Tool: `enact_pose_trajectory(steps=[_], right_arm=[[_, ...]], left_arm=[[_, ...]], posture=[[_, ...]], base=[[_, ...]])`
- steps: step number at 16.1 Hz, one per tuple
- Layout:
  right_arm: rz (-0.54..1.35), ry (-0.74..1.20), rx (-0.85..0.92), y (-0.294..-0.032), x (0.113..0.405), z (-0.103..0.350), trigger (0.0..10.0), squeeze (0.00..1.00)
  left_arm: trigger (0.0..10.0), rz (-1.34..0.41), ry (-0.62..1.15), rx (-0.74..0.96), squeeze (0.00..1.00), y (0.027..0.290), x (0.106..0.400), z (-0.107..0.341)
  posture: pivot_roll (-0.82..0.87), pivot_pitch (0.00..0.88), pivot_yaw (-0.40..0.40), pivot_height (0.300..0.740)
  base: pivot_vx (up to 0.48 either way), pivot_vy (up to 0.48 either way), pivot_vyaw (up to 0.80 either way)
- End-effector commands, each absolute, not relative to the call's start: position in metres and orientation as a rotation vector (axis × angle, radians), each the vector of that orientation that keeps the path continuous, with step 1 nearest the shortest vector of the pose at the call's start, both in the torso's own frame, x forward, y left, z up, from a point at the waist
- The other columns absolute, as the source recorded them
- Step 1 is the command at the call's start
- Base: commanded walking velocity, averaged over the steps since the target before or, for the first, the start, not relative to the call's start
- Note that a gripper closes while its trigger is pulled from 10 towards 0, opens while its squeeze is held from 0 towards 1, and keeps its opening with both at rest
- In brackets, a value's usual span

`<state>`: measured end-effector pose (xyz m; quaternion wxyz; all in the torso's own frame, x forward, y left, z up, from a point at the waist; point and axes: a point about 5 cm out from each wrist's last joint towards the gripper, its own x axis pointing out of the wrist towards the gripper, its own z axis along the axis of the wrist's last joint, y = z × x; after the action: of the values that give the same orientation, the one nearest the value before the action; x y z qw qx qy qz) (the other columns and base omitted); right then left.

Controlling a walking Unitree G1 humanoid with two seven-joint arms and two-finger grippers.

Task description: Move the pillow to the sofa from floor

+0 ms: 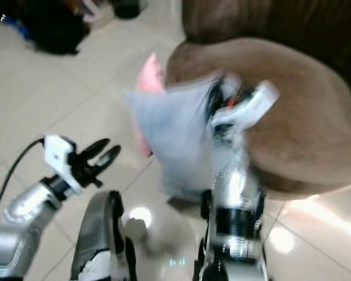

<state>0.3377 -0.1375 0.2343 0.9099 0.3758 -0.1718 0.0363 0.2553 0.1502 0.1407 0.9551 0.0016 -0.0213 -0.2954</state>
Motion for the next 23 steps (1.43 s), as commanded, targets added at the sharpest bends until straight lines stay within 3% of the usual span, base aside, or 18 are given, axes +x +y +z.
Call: enact_pose_trajectory(steps=[1,2,3,5,7,13,23], right_arm=[[0.109,-0.517,0.788,-0.133,0.328,0.278,0.0,0.0],[0.035,-0.563,0.716,-0.153,0.323,0.294,2.1,0.0],[0.001,-0.575,0.619,-0.165,0.315,0.303,10.0,0.0],[-0.023,-0.543,0.467,-0.172,0.302,0.306,10.0,0.0],[-0.111,-0.503,0.451,-0.181,0.298,0.287,10.0,0.0],[-0.162,-0.395,0.396,-0.174,0.304,0.269,10.0,0.0],[-0.194,-0.327,0.393,-0.168,0.306,0.253,10.0,0.0]], left_arm=[[10.0,-0.585,-0.069,0.05,0.0,0.145,0.255,0.15],[10.0,-0.546,-0.133,0.056,0.0,0.139,0.267,0.171],[10.0,-0.508,-0.194,0.049,0.0,0.137,0.278,0.191],[10.0,-0.437,-0.214,0.079,0.0,0.137,0.293,0.208],[10.0,-0.363,-0.295,0.137,0.0,0.136,0.299,0.222],[10.0,-0.228,-0.214,0.244,0.0,0.141,0.297,0.199],[10.0,-0.288,-0.216,0.288,0.0,0.133,0.297,0.192]], posture=[[0.0,0.02,0.042,0.515],[-0.02,0.004,0.054,0.515],[-0.04,0.0,0.071,0.515],[-0.05,0.0,0.073,0.515],[-0.04,0.0,0.064,0.53],[-0.03,0.0,0.052,0.59],[-0.04,0.0,0.061,0.685]], base=[[0.0,0.0,0.0],[0.0,0.0,0.0],[0.0,0.0,0.0],[0.0,0.0,0.0],[0.0,0.0,0.0],[0.0,0.0,0.0],[0.0,0.0,0.0]])
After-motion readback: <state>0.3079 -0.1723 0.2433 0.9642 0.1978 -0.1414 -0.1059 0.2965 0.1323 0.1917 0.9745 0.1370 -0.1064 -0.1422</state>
